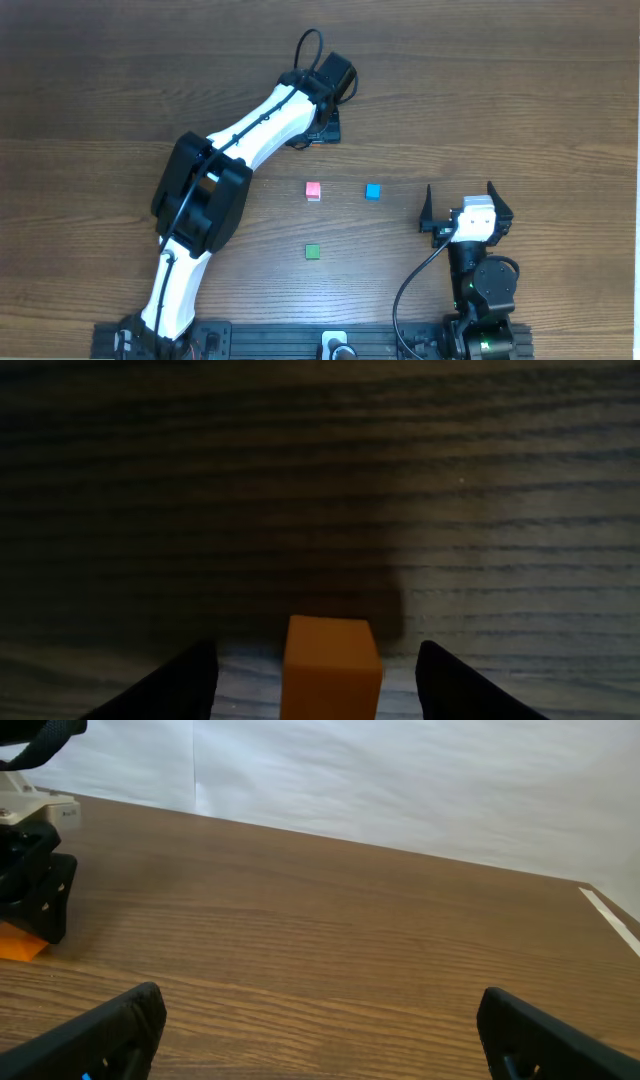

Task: Stack Cubes

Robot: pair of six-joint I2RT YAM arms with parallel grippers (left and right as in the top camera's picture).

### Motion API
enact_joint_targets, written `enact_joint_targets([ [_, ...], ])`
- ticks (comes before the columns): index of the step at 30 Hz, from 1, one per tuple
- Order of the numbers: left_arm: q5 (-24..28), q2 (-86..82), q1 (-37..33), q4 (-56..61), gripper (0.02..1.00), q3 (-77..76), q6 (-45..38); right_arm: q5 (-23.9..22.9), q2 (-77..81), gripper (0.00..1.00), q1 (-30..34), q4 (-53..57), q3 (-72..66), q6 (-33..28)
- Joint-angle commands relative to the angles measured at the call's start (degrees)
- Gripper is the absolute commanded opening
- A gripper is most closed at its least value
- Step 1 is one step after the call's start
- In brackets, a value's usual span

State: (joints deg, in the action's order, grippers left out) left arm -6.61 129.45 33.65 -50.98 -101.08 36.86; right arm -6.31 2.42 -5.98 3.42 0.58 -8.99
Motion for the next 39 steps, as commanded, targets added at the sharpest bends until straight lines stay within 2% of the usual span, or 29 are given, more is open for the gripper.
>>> enact_joint_targets([
  [1, 0.8, 0.7, -0.4, 0.2, 0.641, -1.2, -2.0, 0.3, -0.3, 0.993, 0.4, 0.2, -0.3, 0.1],
  [12, 1.2, 0.7, -0.4, 0.1, 0.481, -1.2, -2.1, 0.3, -0.3, 0.993, 0.4, 0.2, -0.3, 0.1],
  [19, 2.1, 0.7, -0.4, 0.1, 0.323, -1.2, -2.2, 0.3, -0.3, 0.993, 0.4, 0.2, -0.3, 0.1],
  [30, 2.4, 0.7, -0.4, 0.0, 0.213, -1.2, -2.1, 0.3, -0.3, 0.991, 0.4, 0.2, -0.3, 0.1],
  [39, 3.1, -4.7, -0.3, -3.6, 0.040, -1.2, -2.1, 0.3, -0.3, 0.993, 0.4, 0.2, -0.3, 0.1],
])
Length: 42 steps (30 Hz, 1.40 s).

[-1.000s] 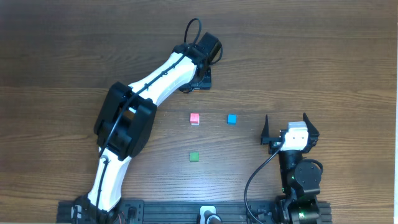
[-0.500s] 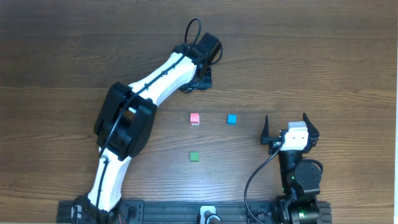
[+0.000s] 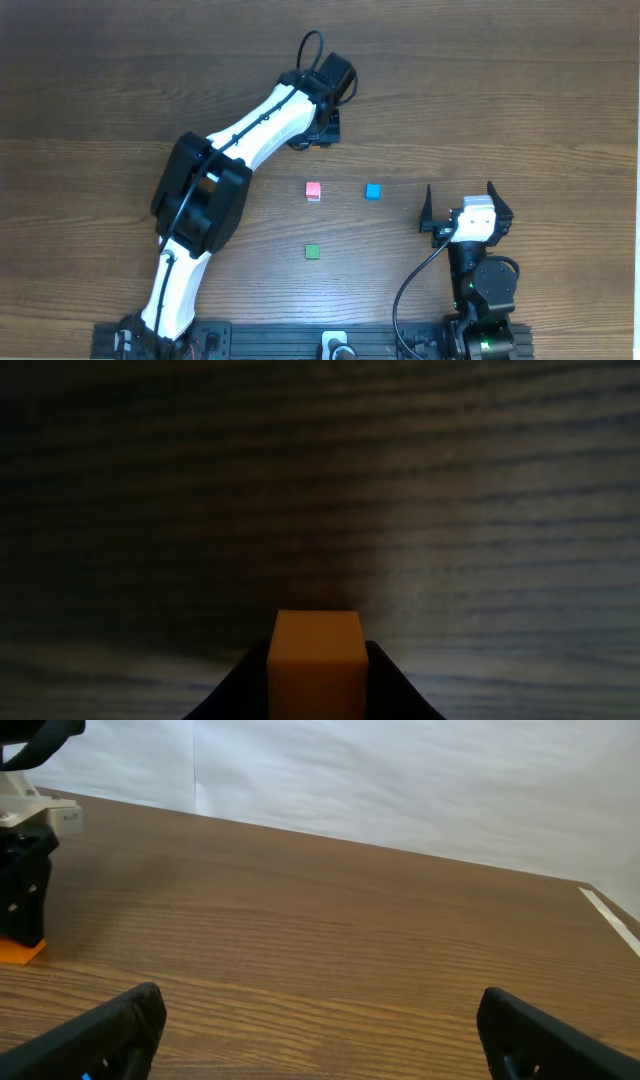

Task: Stack Cubes

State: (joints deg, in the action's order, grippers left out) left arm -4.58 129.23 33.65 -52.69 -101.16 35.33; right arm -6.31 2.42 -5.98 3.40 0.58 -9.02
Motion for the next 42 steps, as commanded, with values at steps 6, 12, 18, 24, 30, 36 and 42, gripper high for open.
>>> enact_joint_targets([
  [6, 1.0, -13.2, 2.1, -8.0, 0.040, -1.1, 0.1, 0.3, -0.3, 0.993, 0.4, 0.3, -0.3, 0.2],
  [12, -0.3, -23.6, 6.9, -11.7, 0.040, 1.6, 4.3, 0.3, -0.3, 0.991, 0.4, 0.3, -0.3, 0.2],
  [18, -2.8, -35.1, 12.4, -10.1, 0.038, 14.3, 12.5, 0.3, -0.3, 0.993, 0.4, 0.3, -0.3, 0.2],
  [24, -3.9, -40.5, 13.6, -7.5, 0.040, 24.9, 14.9, 0.3, -0.3, 0.993, 0.4, 0.3, -0.3, 0.2],
  [30, -5.4, -37.3, 14.1, -6.2, 0.040, 25.2, 14.6, 0.3, -0.3, 0.993, 0.4, 0.3, -0.3, 0.2],
  [36, -5.5, -32.7, 14.1, -2.1, 0.040, 25.2, 14.4, 0.3, -0.3, 0.993, 0.4, 0.3, -0.3, 0.2],
  [42, -6.3, -29.2, 13.4, 1.7, 0.042, 25.1, 14.4, 0.3, -0.3, 0.993, 0.4, 0.3, -0.3, 0.2],
])
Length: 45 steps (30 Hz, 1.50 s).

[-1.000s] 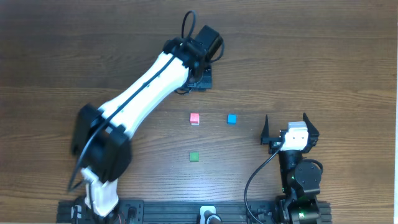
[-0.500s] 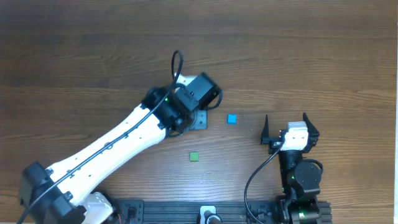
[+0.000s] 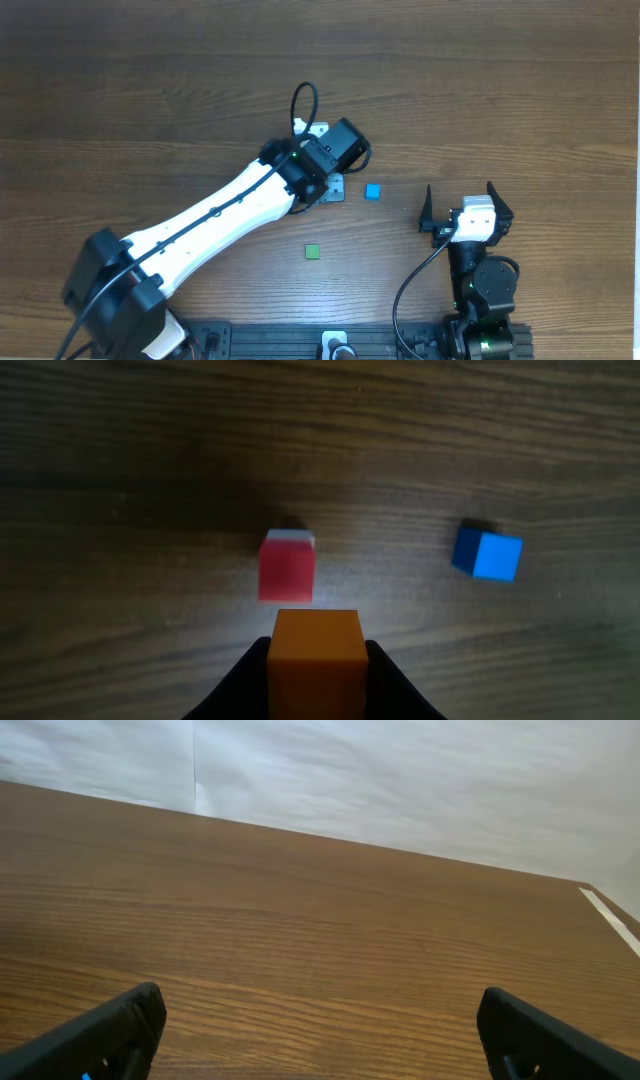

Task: Stack Cubes

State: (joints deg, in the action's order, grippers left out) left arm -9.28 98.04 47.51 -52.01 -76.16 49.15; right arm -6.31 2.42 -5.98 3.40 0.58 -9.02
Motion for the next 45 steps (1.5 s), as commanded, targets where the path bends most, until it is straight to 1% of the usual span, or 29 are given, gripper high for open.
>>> enact_joint_targets([
  [1, -1.5, 2.2, -0.8, 1.1, 0.040, 0.1, 0.6, 0.3, -0.3, 0.993, 0.4, 0.3, -0.3, 0.2],
  [11, -1.5, 4.1, -3.0, 0.8, 0.038, 0.1, -0.8, 0.3, -0.3, 0.991, 0.4, 0.3, -0.3, 0.2],
  [45, -1.3, 6.8, -3.0, 2.4, 0.040, 0.1, -2.4, 0.3, -0.3, 0.991, 0.4, 0.3, -0.3, 0.2],
])
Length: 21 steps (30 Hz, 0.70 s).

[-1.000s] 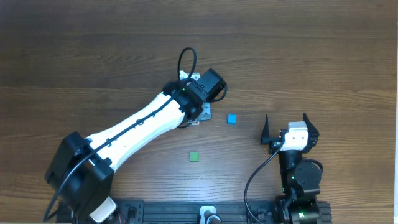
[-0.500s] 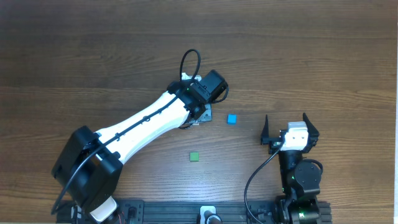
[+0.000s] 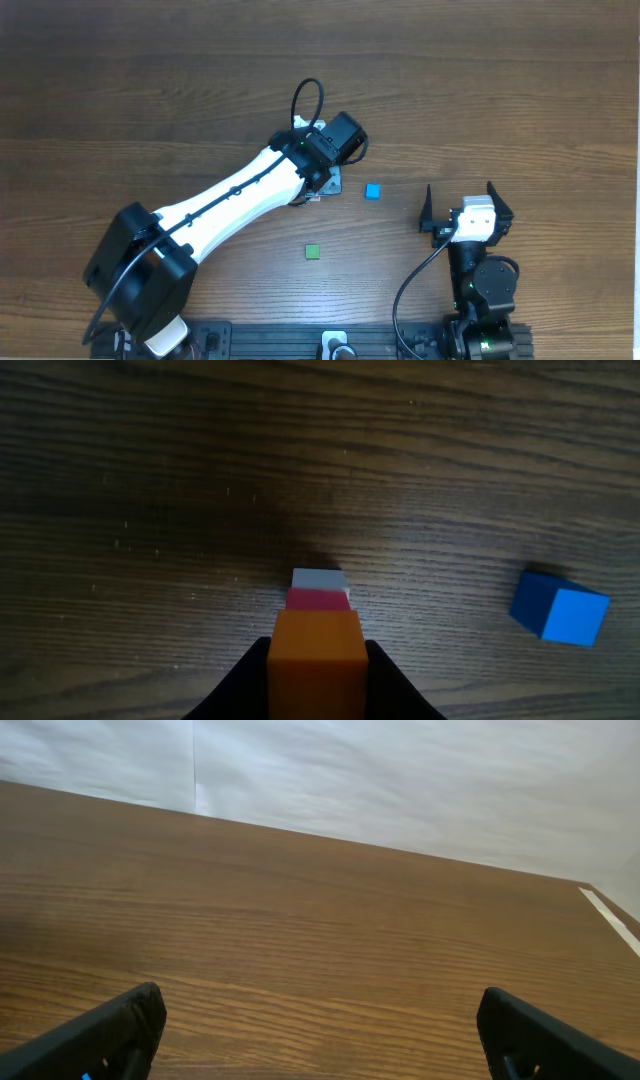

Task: Stack Cubes

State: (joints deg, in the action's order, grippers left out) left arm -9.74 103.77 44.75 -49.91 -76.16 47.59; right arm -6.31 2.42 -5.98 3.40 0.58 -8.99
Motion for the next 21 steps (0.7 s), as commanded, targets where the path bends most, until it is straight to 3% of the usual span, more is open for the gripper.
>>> enact_joint_targets([
  [1, -0.8, 1.1, -0.3, 0.3, 0.040, 0.1, -0.9, 0.3, -0.3, 0.993, 0.4, 0.3, -0.3, 0.1],
  [21, 0.1, 2.1, -0.3, 0.3, 0.040, 0.1, -0.9, 0.3, -0.3, 0.991, 0.4, 0.3, -0.3, 0.1],
])
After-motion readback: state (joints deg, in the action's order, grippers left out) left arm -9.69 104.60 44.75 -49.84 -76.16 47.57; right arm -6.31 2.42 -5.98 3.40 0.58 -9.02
